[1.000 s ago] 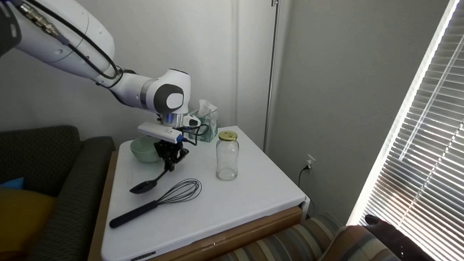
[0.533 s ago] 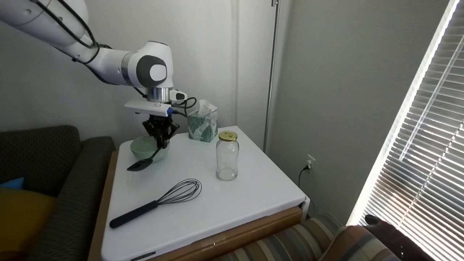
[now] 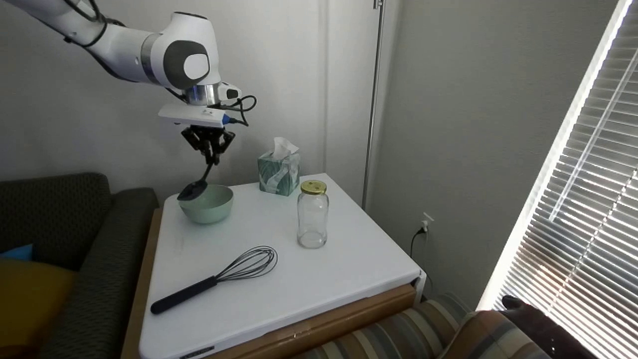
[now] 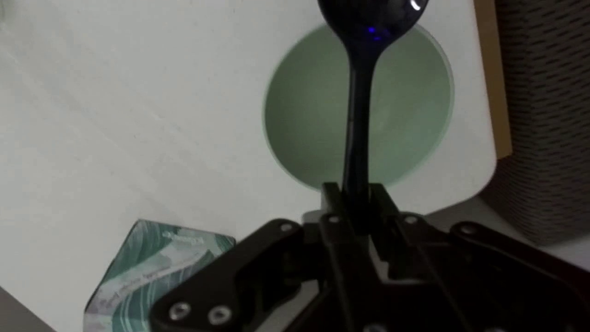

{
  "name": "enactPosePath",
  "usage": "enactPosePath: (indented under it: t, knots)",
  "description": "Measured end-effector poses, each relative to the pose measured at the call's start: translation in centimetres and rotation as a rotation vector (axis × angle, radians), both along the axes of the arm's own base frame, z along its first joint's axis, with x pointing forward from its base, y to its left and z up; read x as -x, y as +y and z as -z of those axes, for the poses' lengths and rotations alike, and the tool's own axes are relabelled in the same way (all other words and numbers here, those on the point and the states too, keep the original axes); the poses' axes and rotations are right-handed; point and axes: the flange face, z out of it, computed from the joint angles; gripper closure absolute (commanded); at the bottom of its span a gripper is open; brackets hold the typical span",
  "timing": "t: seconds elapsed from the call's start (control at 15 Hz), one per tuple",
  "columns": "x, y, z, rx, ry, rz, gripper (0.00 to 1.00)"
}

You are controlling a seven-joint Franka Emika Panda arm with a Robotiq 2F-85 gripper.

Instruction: Put the black spoon in the green bowl

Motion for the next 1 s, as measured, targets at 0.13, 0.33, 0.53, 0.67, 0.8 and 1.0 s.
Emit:
enactPosePath:
  t: [0.13, 0.33, 0.53, 0.67, 0.8, 1.0]
  knots:
    - [-0.2, 0.2, -1.5, -0.079, -0.029, -0.063, 0.95]
    - [-0.4, -0.7, -2.3, -0.179, -0.031, -0.173, 0.95]
    - [-0.4, -2.1, -1.2, -0.248, 0.002, -0.272, 0.95]
    - [0.2, -2.9, 0.5, -0.271, 0.066, -0.356, 0.82]
    - [0.8, -3.6, 1.6, -0.282, 0.125, -0.426, 0.82]
    - [0.9, -3.9, 1.7, -0.286, 0.134, -0.447, 0.82]
